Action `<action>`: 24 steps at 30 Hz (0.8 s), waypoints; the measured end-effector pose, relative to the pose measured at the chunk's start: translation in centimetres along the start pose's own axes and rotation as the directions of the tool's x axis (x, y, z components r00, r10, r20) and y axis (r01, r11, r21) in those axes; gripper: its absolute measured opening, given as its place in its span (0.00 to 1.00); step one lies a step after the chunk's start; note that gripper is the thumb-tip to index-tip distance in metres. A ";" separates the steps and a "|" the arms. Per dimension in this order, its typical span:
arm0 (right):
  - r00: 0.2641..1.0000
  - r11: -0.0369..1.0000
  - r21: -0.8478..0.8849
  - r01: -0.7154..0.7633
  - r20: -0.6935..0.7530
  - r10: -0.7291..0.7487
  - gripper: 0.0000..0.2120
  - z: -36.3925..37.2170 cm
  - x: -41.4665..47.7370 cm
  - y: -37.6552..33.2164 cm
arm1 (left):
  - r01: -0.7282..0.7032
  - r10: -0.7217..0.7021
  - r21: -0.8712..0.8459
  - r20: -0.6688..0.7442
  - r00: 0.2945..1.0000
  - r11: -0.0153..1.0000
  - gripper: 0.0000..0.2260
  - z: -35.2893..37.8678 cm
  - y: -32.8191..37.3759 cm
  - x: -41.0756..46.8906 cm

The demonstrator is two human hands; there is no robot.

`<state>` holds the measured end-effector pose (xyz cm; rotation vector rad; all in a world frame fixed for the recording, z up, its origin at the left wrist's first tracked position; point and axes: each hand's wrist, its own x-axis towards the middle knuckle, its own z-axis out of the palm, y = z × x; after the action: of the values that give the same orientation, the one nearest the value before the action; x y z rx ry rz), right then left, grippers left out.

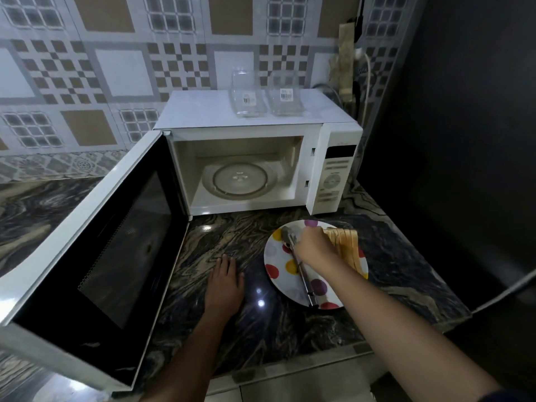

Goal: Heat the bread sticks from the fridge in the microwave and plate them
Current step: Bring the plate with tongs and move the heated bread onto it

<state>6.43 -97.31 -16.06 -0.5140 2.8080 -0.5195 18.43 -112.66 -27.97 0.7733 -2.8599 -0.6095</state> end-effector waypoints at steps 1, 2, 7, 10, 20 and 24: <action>0.999 0.998 0.050 0.026 -0.039 -0.024 0.05 -0.8 0.2 0.2 | 0.006 -0.006 -0.002 0.013 1.000 1.000 0.24 -0.1 -0.1 0.2; 0.996 0.994 0.098 0.049 -0.080 -0.041 0.06 -1.6 0.5 0.5 | 0.012 -0.012 -0.007 0.027 1.000 1.000 0.24 -0.3 -0.1 0.2; 0.960 0.938 0.332 0.094 -0.281 0.004 0.09 -4.8 2.1 3.5 | 0.055 -0.055 0.000 0.050 0.997 0.998 0.24 -0.7 0.7 0.5; 0.933 0.916 0.393 0.083 -0.354 0.068 0.08 -5.9 3.2 6.2 | 0.115 -0.115 -0.046 0.015 0.993 0.992 0.24 -0.7 1.6 1.0; 0.901 0.851 0.494 -0.178 -0.266 0.343 0.10 -3.9 4.4 16.8 | 0.193 -0.294 -0.502 -0.128 0.947 0.843 0.13 1.2 6.8 1.3; 0.932 0.858 0.469 -0.210 -0.170 0.321 0.12 -1.7 4.8 18.2 | 0.164 -0.351 -0.591 -0.216 0.911 0.790 0.11 2.0 9.9 0.7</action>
<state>-3.77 -82.71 -22.34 0.0422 2.7725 -1.1899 12.86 -104.49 -25.75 1.0425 -2.1124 -1.1749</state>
